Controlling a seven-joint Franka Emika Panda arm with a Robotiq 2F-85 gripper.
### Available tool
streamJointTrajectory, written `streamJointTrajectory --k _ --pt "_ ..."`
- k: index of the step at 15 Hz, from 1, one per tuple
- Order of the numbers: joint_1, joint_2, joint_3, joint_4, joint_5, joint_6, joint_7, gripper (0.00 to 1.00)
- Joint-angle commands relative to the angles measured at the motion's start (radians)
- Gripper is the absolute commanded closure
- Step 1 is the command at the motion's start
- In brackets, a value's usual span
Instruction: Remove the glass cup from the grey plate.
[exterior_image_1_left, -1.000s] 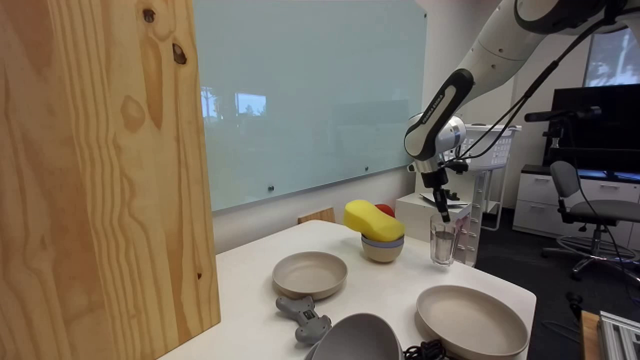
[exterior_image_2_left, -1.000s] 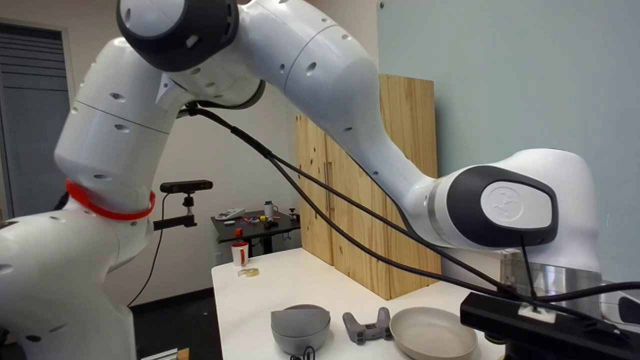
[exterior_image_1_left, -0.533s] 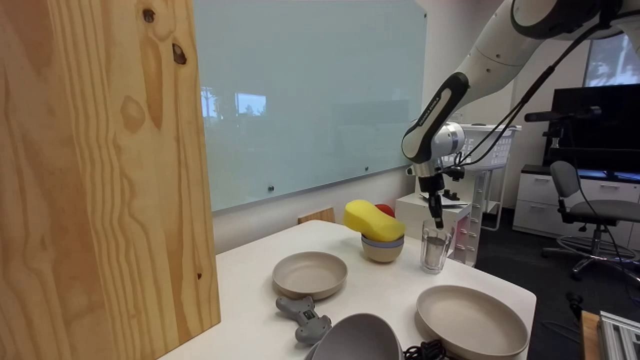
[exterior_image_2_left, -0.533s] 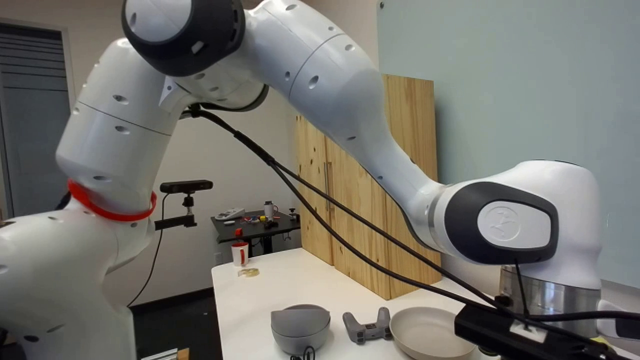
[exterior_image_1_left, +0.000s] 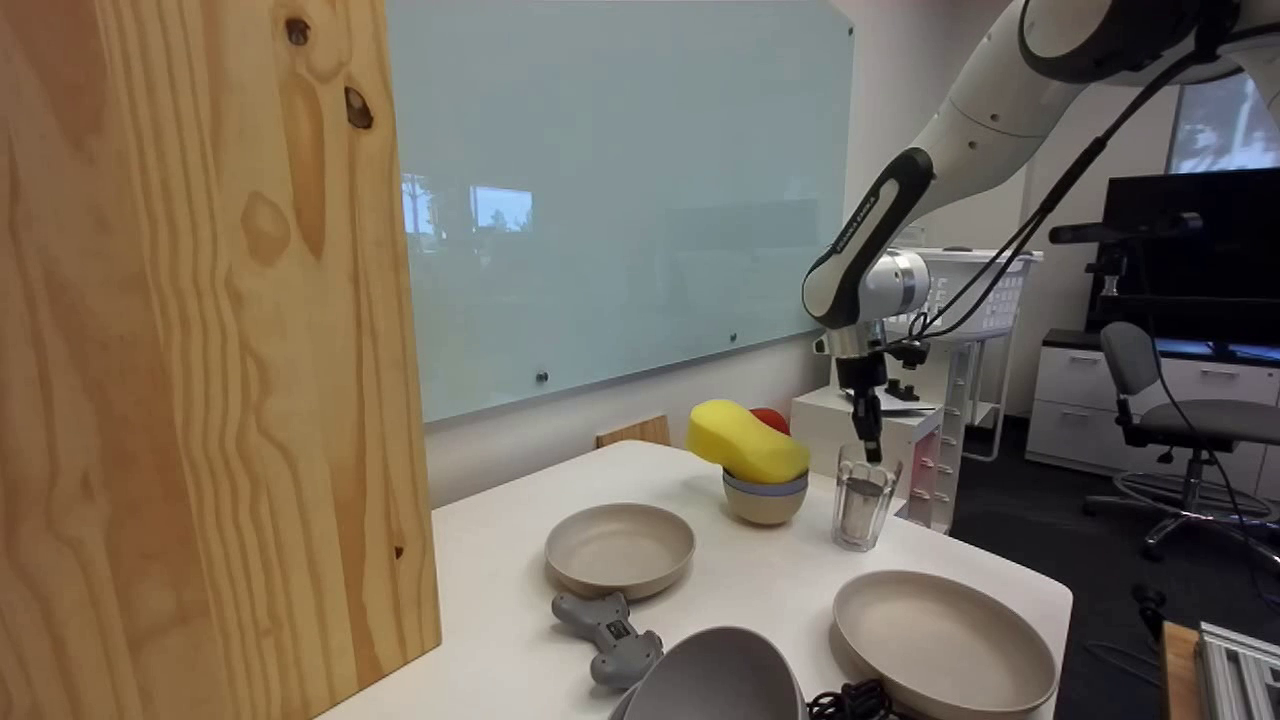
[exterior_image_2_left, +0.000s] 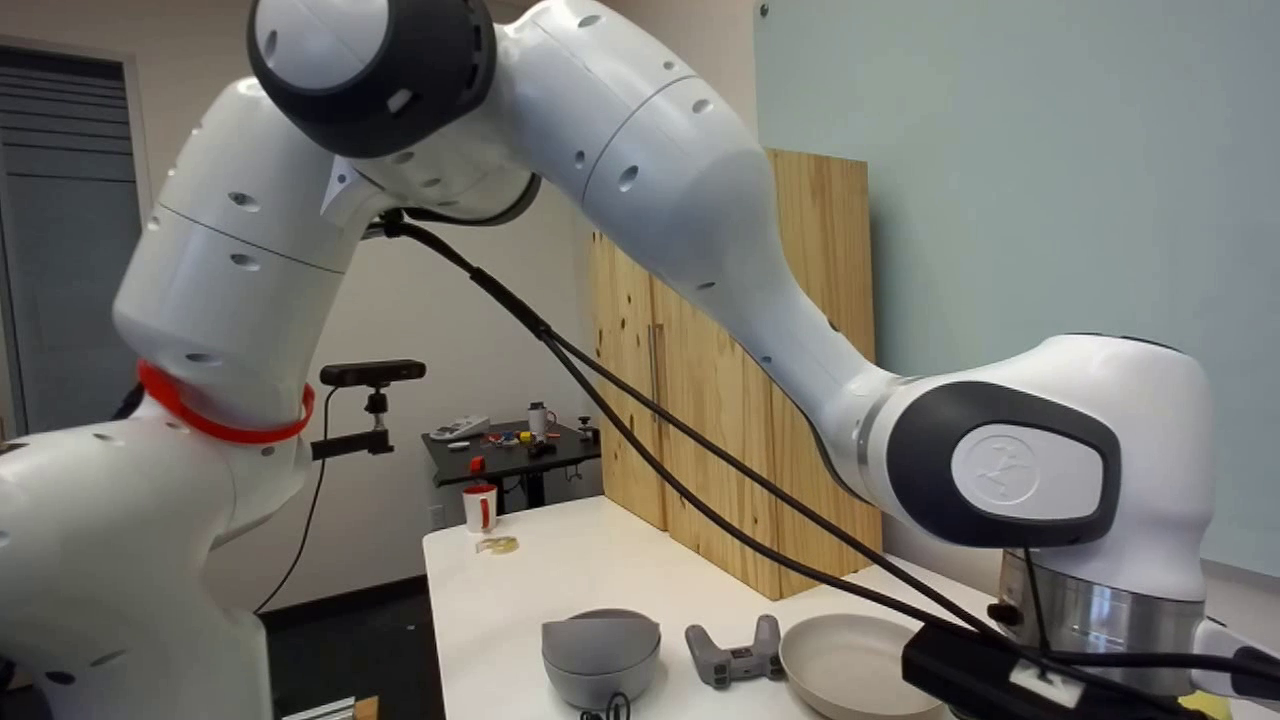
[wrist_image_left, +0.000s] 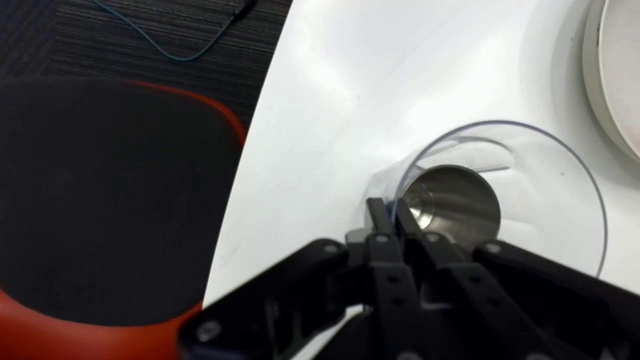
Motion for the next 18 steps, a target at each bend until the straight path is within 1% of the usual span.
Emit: streamJointTrajectory --k 1,2,3,6,7,9,10,12,16,18 --pt "-0.032 0.032 0.017 -0.008 0.034 0.024 -0.024 0.68" --pt "-0.031 0.033 0.016 -0.010 0.030 0.023 -0.020 0.63" --pt "-0.034 0.038 0.017 -0.010 0.030 0.019 -0.021 0.54" --pt "-0.037 0.047 0.022 -0.011 0.025 0.009 -0.027 0.34" --pt "-0.037 0.048 0.023 -0.011 0.024 0.006 -0.028 0.25" --pt "-0.036 0.049 0.027 -0.005 0.025 -0.013 -0.031 0.12" --pt "-0.035 0.043 0.031 -0.003 0.027 -0.024 -0.033 0.03" --pt "-0.030 0.021 0.040 0.004 0.030 -0.040 -0.038 0.00" --pt "-0.002 -0.038 0.044 0.010 0.006 -0.068 -0.027 0.00" --pt "0.023 -0.098 0.042 0.009 -0.015 -0.093 -0.016 0.00"
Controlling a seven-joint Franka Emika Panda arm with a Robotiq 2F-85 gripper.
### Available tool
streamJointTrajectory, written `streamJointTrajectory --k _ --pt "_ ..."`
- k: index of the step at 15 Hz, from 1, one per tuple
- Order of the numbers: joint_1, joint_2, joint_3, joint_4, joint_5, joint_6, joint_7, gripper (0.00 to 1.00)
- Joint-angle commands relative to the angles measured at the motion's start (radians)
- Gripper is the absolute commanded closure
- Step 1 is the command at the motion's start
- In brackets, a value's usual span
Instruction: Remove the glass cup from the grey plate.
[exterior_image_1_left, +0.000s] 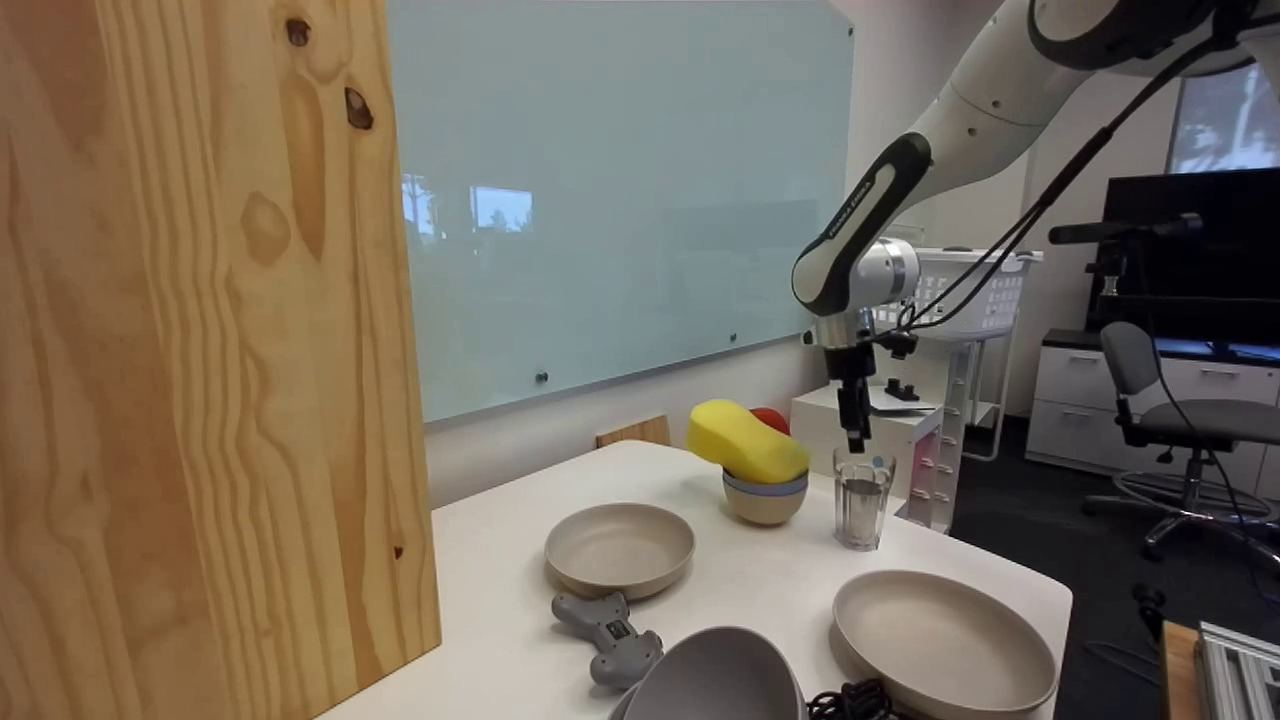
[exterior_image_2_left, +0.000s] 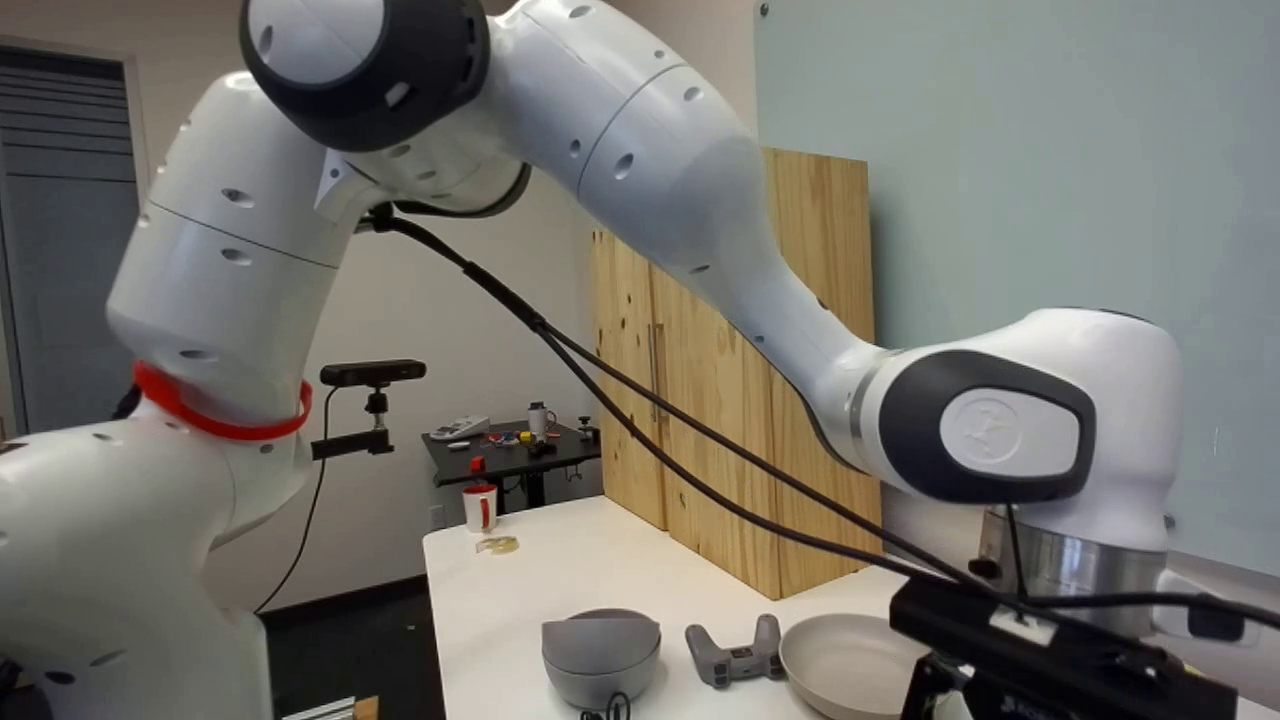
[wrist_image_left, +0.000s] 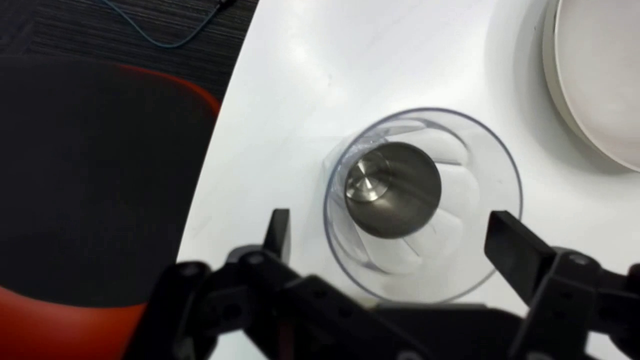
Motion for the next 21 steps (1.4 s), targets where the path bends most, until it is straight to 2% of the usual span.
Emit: streamJointTrajectory --k 1,4,8,14,16,17,21 --pt "0.039 -0.098 -0.002 -0.001 -0.031 -0.054 -0.007 0.00" --pt "0.094 -0.210 -0.002 -0.017 -0.076 -0.095 0.015 0.00" --pt "0.182 -0.347 0.020 -0.060 -0.153 0.018 0.054 0.00" --pt "0.259 -0.451 0.059 -0.118 -0.048 0.101 0.050 0.00" --pt "0.274 -0.474 0.060 -0.135 -0.004 0.066 0.038 0.00" --pt "0.274 -0.434 0.054 -0.070 -0.043 0.055 0.054 0.00" --pt "0.282 -0.457 0.054 -0.096 -0.029 0.054 0.055 0.00"
